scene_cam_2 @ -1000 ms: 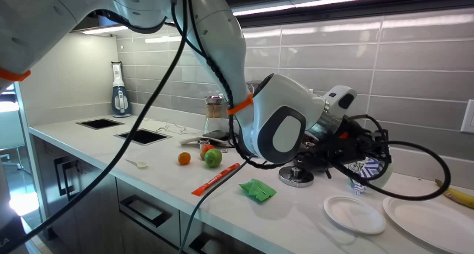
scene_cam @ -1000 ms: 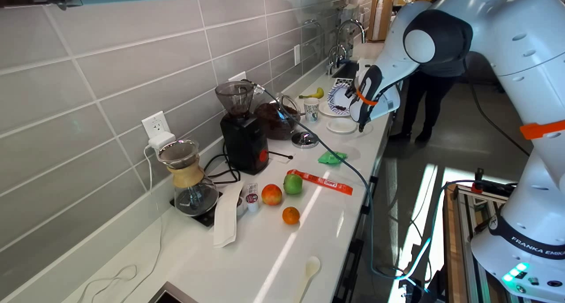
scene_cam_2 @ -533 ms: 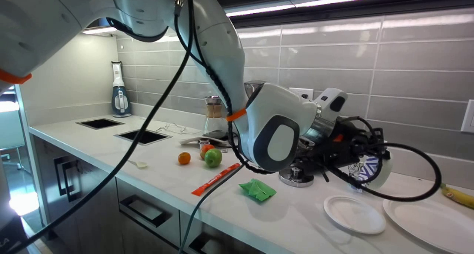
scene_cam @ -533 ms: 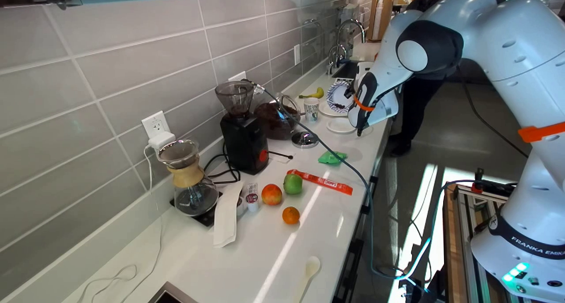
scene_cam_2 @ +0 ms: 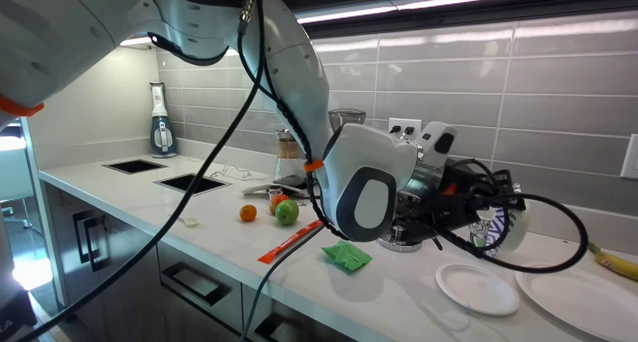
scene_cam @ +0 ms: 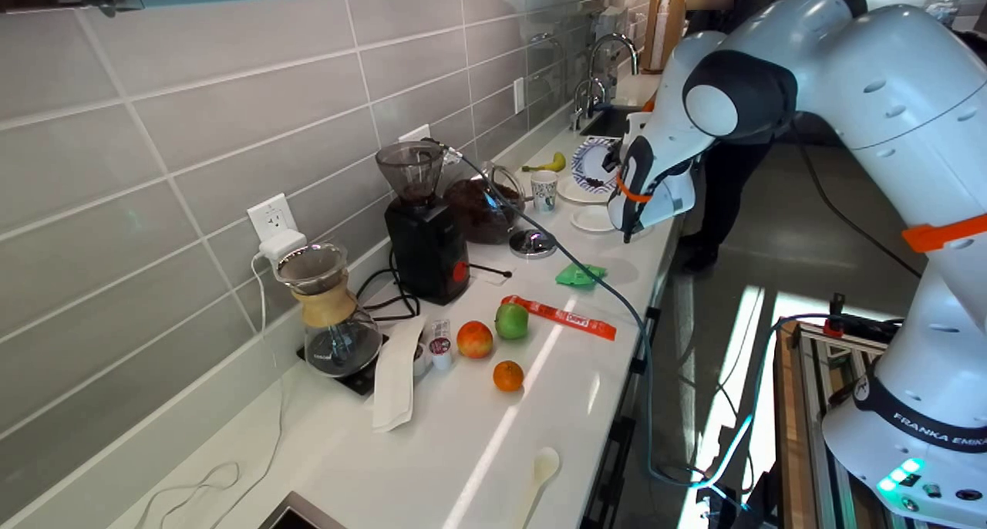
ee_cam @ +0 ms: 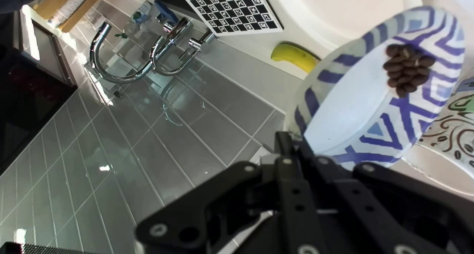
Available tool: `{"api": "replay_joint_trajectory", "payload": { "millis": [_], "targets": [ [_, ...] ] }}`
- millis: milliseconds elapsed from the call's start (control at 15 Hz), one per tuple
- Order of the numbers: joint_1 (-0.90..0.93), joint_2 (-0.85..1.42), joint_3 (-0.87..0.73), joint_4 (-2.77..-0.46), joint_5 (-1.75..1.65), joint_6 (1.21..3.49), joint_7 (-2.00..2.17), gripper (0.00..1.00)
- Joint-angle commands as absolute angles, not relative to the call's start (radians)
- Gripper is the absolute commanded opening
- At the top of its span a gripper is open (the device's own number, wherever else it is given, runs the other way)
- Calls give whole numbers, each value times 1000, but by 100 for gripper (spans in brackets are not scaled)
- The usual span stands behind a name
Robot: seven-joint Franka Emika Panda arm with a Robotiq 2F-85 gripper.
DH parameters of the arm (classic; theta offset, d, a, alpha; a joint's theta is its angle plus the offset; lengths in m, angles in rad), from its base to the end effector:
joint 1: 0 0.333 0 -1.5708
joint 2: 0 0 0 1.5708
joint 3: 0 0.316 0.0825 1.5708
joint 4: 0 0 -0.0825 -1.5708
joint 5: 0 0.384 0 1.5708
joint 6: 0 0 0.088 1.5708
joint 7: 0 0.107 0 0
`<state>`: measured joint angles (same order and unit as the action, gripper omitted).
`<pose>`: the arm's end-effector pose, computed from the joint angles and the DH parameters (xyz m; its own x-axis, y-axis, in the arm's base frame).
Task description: Pick up the bowl and pour it's contents on the plate
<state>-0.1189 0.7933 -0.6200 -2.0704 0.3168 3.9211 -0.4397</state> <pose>0.4658 -0.4035 0.2601 0.6796 0.2041 0.7046 -0.5027 -0.5700 0.6500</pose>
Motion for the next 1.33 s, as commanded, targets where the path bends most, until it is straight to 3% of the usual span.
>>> {"api": "replay_joint_trajectory", "payload": {
  "millis": [0,1267],
  "targets": [
    [-104,819,-629,-2071,353,3971,-466,1],
    [-98,858,-618,-2092,417,4128,-590,1]
  ]
}}
